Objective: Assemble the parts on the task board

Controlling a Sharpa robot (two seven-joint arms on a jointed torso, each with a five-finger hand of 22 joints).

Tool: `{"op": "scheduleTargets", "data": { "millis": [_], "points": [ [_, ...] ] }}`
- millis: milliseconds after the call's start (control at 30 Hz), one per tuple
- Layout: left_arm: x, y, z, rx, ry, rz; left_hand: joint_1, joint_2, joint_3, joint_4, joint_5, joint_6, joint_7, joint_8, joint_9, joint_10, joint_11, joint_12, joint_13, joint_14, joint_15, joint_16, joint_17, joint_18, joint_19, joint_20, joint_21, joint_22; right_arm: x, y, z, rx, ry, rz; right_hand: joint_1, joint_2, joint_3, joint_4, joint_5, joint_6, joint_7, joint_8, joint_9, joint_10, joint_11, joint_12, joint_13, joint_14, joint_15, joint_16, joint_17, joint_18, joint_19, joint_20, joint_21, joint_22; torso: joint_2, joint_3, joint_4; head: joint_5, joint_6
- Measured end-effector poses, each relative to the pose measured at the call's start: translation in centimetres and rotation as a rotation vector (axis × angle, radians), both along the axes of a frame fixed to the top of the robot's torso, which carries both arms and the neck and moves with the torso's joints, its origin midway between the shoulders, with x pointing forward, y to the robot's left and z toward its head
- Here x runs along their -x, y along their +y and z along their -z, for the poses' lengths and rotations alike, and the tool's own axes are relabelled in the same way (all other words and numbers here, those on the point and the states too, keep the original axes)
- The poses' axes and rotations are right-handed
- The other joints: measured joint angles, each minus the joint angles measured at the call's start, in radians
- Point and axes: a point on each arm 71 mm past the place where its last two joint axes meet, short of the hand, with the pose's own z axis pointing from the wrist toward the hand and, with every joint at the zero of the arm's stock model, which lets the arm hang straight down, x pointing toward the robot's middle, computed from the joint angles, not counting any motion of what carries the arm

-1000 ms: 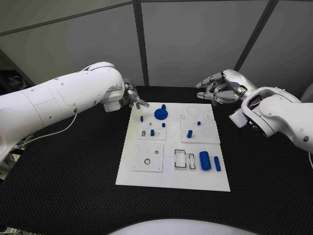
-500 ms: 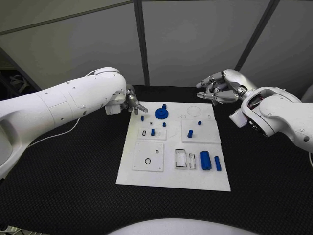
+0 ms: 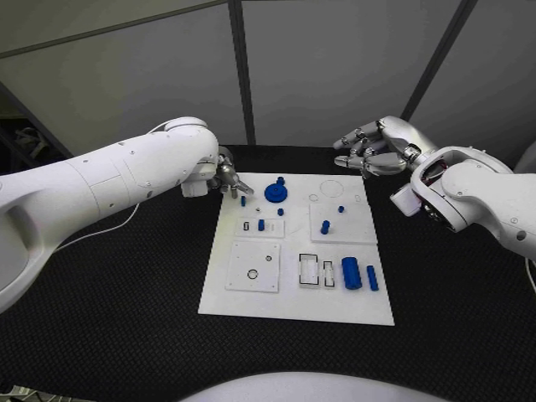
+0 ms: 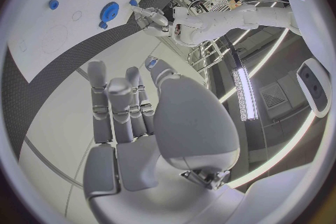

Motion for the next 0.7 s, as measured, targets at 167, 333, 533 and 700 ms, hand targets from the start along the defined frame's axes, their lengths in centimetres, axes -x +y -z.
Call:
{"op": "scheduleTargets", "data": {
  "millis": [167, 333, 533, 700],
  "points": [
    [0.04, 0.05, 0.12, -0.001, 0.005, 0.003, 0.009, 0.009, -0.005, 0.000, 0.000, 0.006, -0.001, 0.000, -0.001, 0.000, 0.000, 0.004, 0.000, 0.000, 0.000, 0.004, 0.000, 0.000, 0.000, 0.000, 0.000, 0.003, 0.00, 0.01, 0.00, 0.000, 0.000, 0.000, 0.000, 0.000, 0.000, 0.000, 0.000, 0.000, 0.000, 0.000, 0.000, 0.000, 0.000, 0.000, 0.000, 0.000, 0.000, 0.000, 0.000, 0.000, 0.000, 0.000, 0.000, 0.000, -0.001, 0.0002, 0.0008, -0.001, 0.000],
    [0.07, -0.08, 0.18, 0.001, 0.006, 0.009, 0.009, 0.009, -0.005, 0.000, 0.000, 0.011, -0.004, 0.000, -0.001, 0.000, 0.000, 0.004, 0.000, 0.000, 0.000, 0.004, 0.000, 0.000, 0.000, 0.000, 0.000, 0.003, -0.01, 0.10, 0.01, 0.000, 0.001, -0.002, 0.000, 0.000, 0.000, 0.000, 0.000, 0.000, 0.000, 0.000, 0.000, 0.000, 0.000, 0.000, 0.000, 0.000, 0.000, 0.000, 0.000, 0.000, 0.000, 0.000, 0.000, 0.000, -0.001, 0.0002, 0.0011, -0.001, -0.001],
    [0.09, -0.28, 0.21, 0.004, 0.006, 0.017, 0.021, 0.021, -0.008, -0.003, 0.000, 0.011, -0.003, 0.000, -0.004, 0.000, 0.000, 0.004, -0.006, 0.000, 0.000, 0.004, 0.000, 0.000, 0.000, 0.000, 0.000, 0.003, -0.02, 0.13, 0.02, 0.000, 0.001, -0.002, 0.000, 0.000, 0.001, 0.001, 0.000, 0.000, 0.000, 0.000, 0.000, 0.000, 0.000, 0.000, 0.000, 0.000, 0.000, 0.000, 0.000, 0.000, 0.000, 0.000, 0.000, 0.000, -0.001, 0.0004, 0.0011, -0.001, -0.001],
    [0.10, -0.32, 0.22, 0.006, 0.006, 0.021, 0.032, 0.032, -0.011, -0.006, 0.000, 0.014, -0.007, 0.000, -0.006, 0.000, 0.000, 0.004, -0.009, 0.000, 0.000, 0.004, 0.000, 0.000, 0.000, 0.000, 0.000, 0.003, -0.03, 0.13, 0.03, 0.000, 0.002, -0.003, 0.000, 0.000, 0.003, 0.003, 0.000, 0.000, 0.000, 0.000, 0.000, 0.000, 0.000, 0.000, -0.001, 0.000, 0.000, 0.000, 0.000, 0.000, 0.000, 0.000, 0.000, 0.000, -0.001, 0.0004, 0.0011, -0.001, -0.001]
  ]
}}
